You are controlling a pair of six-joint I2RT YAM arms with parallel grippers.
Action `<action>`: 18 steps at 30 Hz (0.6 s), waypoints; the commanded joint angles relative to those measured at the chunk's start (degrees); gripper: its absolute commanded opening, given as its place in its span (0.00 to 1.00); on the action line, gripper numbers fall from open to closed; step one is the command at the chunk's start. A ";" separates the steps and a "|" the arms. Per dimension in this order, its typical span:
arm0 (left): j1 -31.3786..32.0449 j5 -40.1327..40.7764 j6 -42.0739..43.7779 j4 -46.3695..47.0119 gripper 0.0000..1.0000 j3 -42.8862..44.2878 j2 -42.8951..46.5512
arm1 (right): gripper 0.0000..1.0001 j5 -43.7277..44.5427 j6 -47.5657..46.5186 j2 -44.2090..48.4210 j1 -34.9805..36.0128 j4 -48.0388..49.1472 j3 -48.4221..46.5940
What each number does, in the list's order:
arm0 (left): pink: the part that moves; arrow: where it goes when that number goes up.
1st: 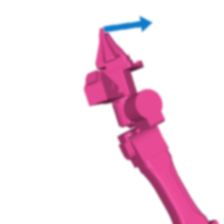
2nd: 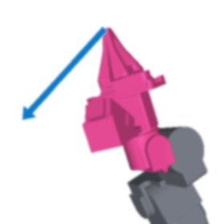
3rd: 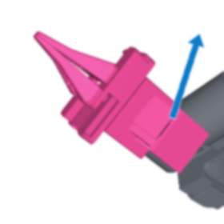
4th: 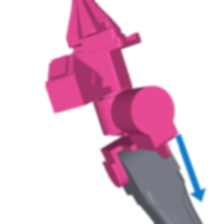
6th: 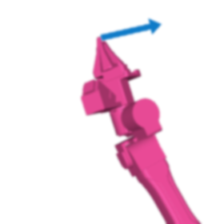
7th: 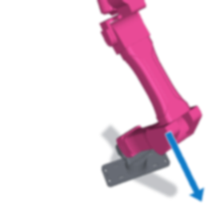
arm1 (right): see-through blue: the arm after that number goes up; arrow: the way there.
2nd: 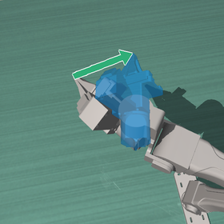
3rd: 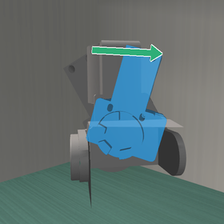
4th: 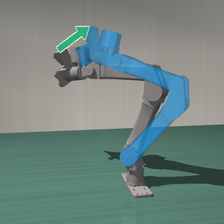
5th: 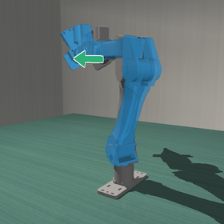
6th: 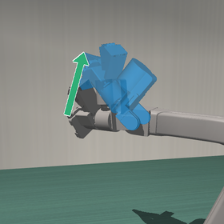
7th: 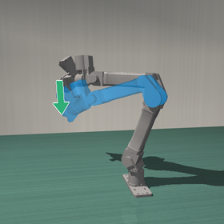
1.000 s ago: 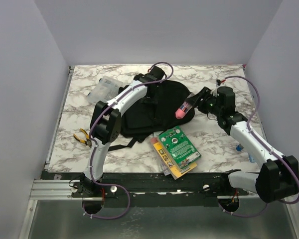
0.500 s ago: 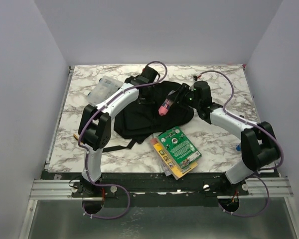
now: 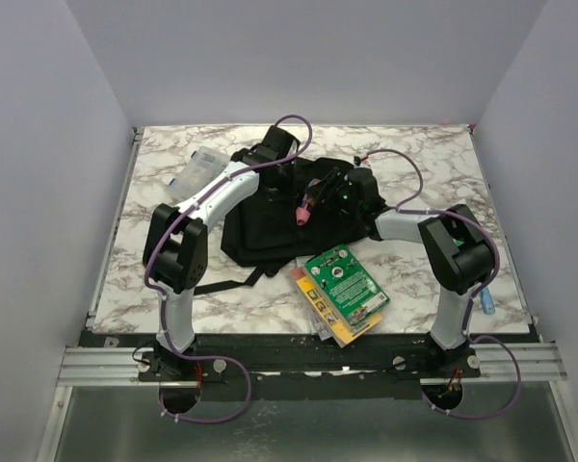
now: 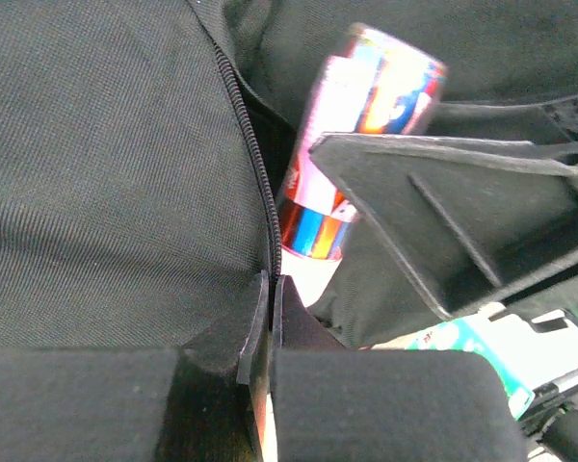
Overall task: Pack the student bag
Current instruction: Place the stationery in the student bag.
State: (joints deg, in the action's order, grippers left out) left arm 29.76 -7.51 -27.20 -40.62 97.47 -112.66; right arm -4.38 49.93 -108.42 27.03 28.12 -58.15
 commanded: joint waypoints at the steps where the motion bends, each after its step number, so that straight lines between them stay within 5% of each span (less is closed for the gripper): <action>1: 0.13 -8.97 -2.39 2.48 0.00 1.27 0.82 | 0.01 -7.57 -3.86 -2.92 0.30 5.98 -0.99; 6: -0.44 -10.11 -2.77 2.45 0.00 0.94 1.52 | 0.07 -23.41 -6.54 -4.54 0.04 4.58 -0.71; 15: -1.19 -12.23 -4.80 3.43 0.00 -0.61 2.40 | 0.01 -11.95 10.76 -2.25 -0.22 13.85 4.88; 18: -1.19 -12.22 -4.53 3.54 0.00 -0.68 2.64 | 0.01 -10.02 15.49 -3.47 -0.22 10.30 2.03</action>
State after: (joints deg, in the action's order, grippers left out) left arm 28.38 -15.77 -30.41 -40.62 97.21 -112.66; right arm -16.08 56.07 -111.55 26.04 37.85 -54.22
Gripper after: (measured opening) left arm 0.013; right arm 0.525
